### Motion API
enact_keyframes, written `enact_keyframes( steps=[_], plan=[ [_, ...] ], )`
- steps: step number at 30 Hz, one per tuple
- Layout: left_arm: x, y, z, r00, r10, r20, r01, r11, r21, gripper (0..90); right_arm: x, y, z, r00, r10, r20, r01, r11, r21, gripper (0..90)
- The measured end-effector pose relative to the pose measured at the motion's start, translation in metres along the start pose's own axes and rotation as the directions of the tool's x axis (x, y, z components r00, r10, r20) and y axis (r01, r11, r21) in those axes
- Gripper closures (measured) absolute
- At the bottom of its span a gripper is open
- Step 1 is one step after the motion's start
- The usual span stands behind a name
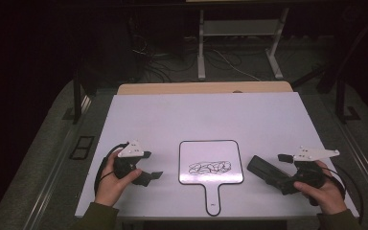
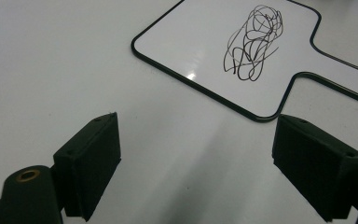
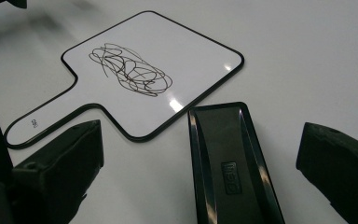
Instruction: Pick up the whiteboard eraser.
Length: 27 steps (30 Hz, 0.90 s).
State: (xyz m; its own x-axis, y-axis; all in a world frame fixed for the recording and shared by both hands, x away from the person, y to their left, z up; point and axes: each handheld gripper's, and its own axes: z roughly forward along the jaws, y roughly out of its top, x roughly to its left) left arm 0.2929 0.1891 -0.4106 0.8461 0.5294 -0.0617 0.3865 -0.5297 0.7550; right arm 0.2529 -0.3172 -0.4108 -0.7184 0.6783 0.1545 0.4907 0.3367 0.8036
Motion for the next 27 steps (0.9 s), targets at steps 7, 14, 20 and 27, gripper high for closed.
enact_keyframes(
  steps=[7,14,20,27],
  plan=[
    [0.0,0.0,0.001,1.0,0.0,-0.001,0.0,1.0,-0.004,14.6,0.0,0.003,-0.002,1.0,-0.006,0.001,0.006,1.0,-0.007,0.0],
    [-0.001,0.0,0.001,1.0,0.002,0.002,-0.002,1.0,-0.001,14.6,-0.005,0.004,-0.006,0.9998,-0.006,0.018,0.006,1.0,-0.002,0.0],
    [-0.001,-0.002,0.001,1.0,0.0,0.002,0.0,1.0,-0.002,14.6,-0.01,0.009,-0.007,0.9996,0.002,0.027,-0.002,1.0,0.012,0.0],
    [-0.002,-0.001,0.001,1.0,0.002,0.004,-0.002,1.0,-0.005,14.6,-0.017,0.014,-0.006,0.9993,-0.003,0.038,0.002,1.0,0.022,0.0]
  ],
)
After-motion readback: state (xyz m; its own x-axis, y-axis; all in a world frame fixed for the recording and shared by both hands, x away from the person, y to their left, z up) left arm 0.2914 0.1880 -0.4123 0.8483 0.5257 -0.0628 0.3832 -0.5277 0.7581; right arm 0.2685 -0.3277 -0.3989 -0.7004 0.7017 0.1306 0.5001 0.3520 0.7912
